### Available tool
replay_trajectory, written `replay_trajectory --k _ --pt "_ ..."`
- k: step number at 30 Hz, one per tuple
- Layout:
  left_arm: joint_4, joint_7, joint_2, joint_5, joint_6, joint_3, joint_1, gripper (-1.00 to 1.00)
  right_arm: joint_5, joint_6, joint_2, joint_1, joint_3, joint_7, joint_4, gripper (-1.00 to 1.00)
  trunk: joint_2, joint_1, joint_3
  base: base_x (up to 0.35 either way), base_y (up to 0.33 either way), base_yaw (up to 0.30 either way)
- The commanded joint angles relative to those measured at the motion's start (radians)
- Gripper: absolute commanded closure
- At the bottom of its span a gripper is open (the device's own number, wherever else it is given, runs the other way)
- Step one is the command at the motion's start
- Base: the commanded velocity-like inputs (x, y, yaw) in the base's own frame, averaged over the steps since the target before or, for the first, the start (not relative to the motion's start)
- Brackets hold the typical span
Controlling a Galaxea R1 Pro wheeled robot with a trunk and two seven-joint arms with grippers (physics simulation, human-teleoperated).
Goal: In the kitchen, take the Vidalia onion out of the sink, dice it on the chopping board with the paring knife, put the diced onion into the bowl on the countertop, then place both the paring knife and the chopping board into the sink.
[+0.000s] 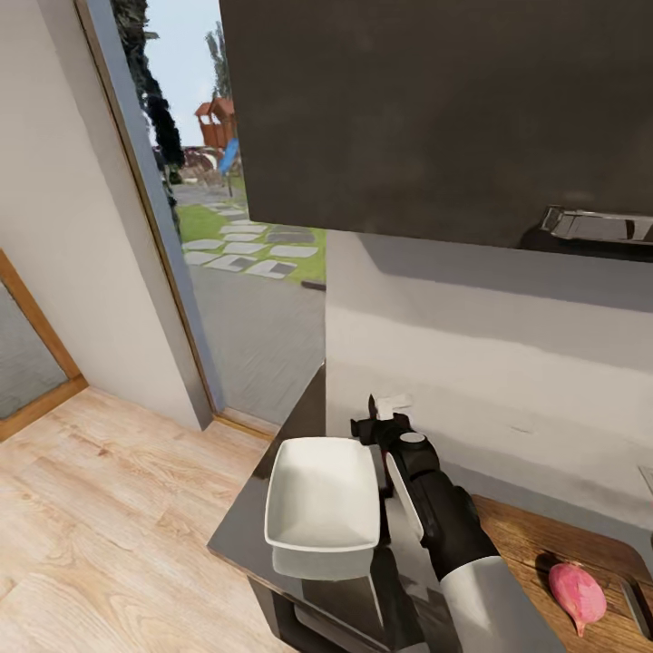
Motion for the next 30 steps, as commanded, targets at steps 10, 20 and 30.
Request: replay_trajectory --k 10,20,30 --pt "0.008 0.009 0.001 0.005 -0.003 -0.006 0.000 -1.00 0.011 0.009 0.000 -0.001 0.000 0.024 0.003 -1.00 -0.002 0.001 -0.002 0.001 -0.001 0.000" --pt "0.013 0.009 0.001 0.004 -0.004 -0.006 0.000 -1.00 0.012 0.016 0.000 -0.001 -0.047 0.021 0.003 -1.00 -0.002 0.001 -0.002 0.000 -0.021 0.000" --pt "0.014 0.009 0.002 0.004 -0.003 -0.006 0.000 -1.00 0.013 0.019 0.000 -0.001 -0.087 0.019 0.006 -1.00 -0.002 0.001 -0.002 0.000 -0.077 0.000"
